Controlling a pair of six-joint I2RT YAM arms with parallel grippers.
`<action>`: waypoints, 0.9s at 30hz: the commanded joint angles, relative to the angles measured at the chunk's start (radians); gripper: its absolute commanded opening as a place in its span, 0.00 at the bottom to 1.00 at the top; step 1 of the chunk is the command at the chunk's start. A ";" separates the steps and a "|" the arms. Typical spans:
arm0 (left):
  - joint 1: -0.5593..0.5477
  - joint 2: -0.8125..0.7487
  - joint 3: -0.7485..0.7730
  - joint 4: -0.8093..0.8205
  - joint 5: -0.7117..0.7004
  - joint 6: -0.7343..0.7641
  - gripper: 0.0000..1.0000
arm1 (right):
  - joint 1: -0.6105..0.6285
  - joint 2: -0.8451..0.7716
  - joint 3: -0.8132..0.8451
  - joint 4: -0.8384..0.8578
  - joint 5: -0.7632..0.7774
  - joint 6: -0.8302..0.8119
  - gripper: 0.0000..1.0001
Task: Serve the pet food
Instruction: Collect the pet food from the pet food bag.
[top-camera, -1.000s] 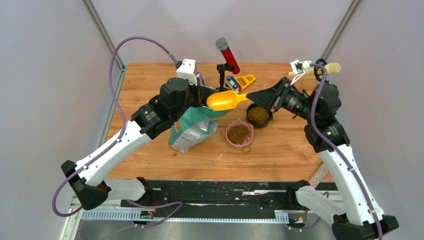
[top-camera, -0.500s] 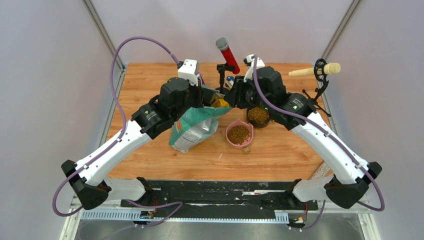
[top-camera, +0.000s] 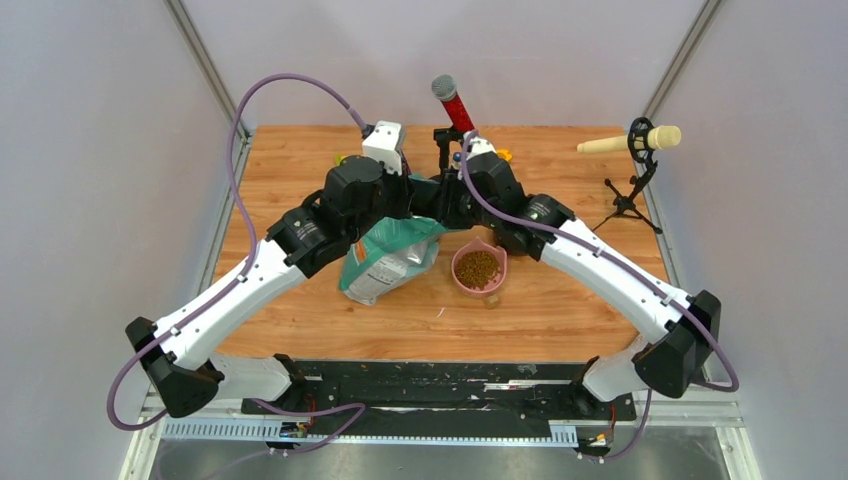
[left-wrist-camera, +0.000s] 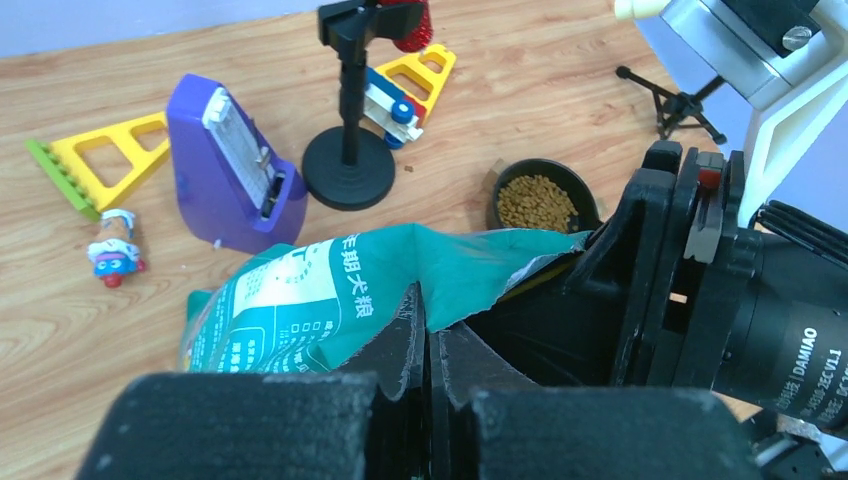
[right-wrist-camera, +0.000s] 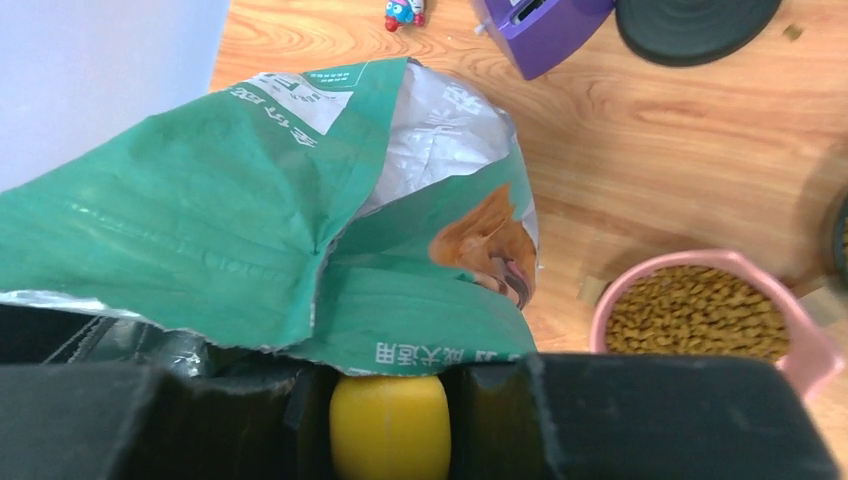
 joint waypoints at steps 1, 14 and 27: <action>0.004 -0.013 0.048 0.055 0.006 -0.010 0.00 | -0.049 -0.098 -0.166 0.156 -0.059 0.212 0.00; 0.004 -0.018 0.047 0.070 -0.024 -0.003 0.00 | -0.088 -0.519 -0.495 0.477 0.051 0.457 0.00; 0.004 -0.042 0.029 0.083 -0.084 -0.002 0.00 | -0.170 -0.751 -0.743 0.632 0.049 0.734 0.00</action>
